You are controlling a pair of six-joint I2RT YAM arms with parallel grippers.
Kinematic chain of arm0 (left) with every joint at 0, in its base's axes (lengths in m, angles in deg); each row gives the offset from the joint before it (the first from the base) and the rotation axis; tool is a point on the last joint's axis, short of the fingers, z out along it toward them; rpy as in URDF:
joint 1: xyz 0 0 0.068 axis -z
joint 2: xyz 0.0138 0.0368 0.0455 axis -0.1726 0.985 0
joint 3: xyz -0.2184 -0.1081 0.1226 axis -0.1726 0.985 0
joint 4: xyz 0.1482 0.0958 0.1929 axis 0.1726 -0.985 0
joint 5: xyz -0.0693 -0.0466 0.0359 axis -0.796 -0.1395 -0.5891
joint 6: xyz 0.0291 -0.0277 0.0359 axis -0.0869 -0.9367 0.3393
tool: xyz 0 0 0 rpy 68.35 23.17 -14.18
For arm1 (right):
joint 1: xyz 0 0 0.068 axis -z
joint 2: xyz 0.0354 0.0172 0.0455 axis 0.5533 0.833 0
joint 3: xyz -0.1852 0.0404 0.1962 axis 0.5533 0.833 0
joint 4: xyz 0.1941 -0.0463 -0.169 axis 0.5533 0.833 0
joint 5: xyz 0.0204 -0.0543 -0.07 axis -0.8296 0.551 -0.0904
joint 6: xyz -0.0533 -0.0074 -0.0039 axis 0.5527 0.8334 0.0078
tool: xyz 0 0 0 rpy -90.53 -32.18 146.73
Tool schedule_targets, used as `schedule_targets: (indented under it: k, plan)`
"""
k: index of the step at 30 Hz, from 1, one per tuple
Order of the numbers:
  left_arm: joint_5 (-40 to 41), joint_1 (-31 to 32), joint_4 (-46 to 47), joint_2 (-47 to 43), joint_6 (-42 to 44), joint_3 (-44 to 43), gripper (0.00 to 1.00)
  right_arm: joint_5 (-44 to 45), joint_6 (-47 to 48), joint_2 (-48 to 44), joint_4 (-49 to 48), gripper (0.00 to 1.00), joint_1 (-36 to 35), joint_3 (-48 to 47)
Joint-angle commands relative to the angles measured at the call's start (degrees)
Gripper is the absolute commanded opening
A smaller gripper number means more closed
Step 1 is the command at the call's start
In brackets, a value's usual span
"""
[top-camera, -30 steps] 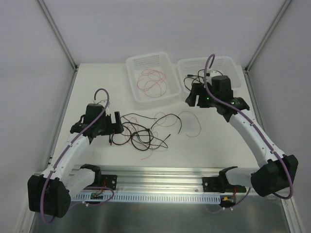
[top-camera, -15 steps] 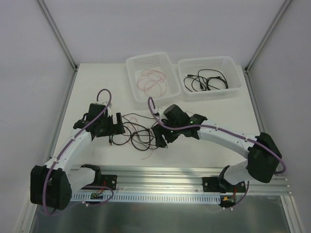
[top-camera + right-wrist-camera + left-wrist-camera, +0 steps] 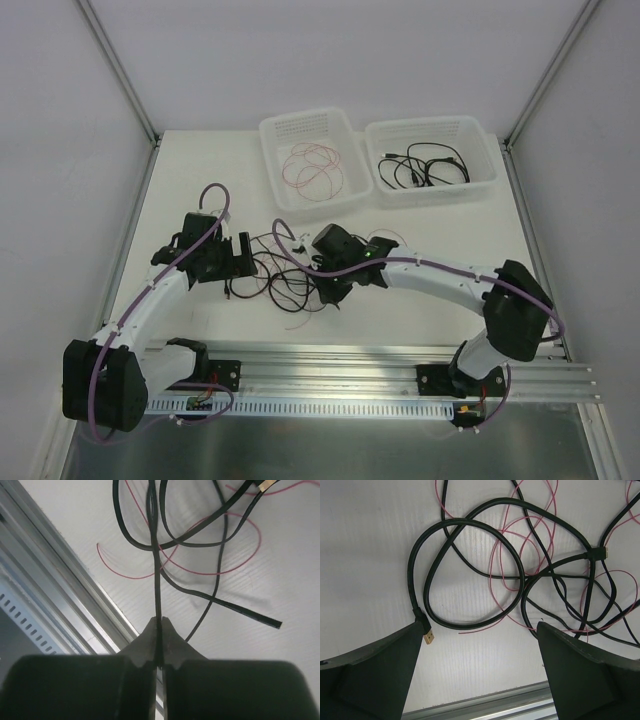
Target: Untangle the cables
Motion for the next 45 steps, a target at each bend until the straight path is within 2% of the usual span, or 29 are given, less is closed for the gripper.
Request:
schedule_targets:
  k: [1,9,15,22,28,31,36,40,42,45]
  plan:
    - [-0.43,-0.61,-0.35,-0.52,-0.76,-0.96,0.98,3.79,3.66,-8.81,6.96,0.01,-0.34,-6.42]
    - [-0.78,-0.53,-0.35,-0.35,-0.67,-1.14,0.98,14.08,9.38,-18.94,22.43,0.01,-0.34,-25.90]
    - [-0.61,-0.53,-0.44,-0.35,-0.67,-1.14,0.98,14.79,10.88,-25.43,22.02,0.01,-0.25,-35.51]
    - [-2.27,-0.53,-0.35,-1.22,0.12,-1.31,0.98,16.54,10.09,-32.38,13.31,0.01,-0.34,-33.77]
    - [-11.93,-0.26,4.91,-5.96,2.75,0.09,0.99,19.53,7.81,-34.24,10.76,0.01,-0.34,-32.27]
    - [-15.55,3.76,10.36,-10.97,3.11,1.50,0.99,19.36,5.61,-34.24,10.76,0.01,-0.34,-33.32]
    - [-9.76,20.28,19.58,-16.43,3.55,2.20,0.99,18.39,4.02,-33.71,11.63,0.01,-0.25,-35.70]
    - [-6.34,29.51,31.34,-12.32,5.30,1.94,0.98,18.30,3.14,-33.97,11.64,0.01,-0.34,-35.44]
    - [-4.31,35.03,34.35,-9.85,8.36,0.98,0.98,17.95,2.62,-34.06,11.55,0.01,-0.34,-35.17]
    - [-0.53,39.54,39.19,-3.79,12.67,-0.61,0.98,17.16,1.91,-34.24,11.37,0.01,-0.25,-34.73]
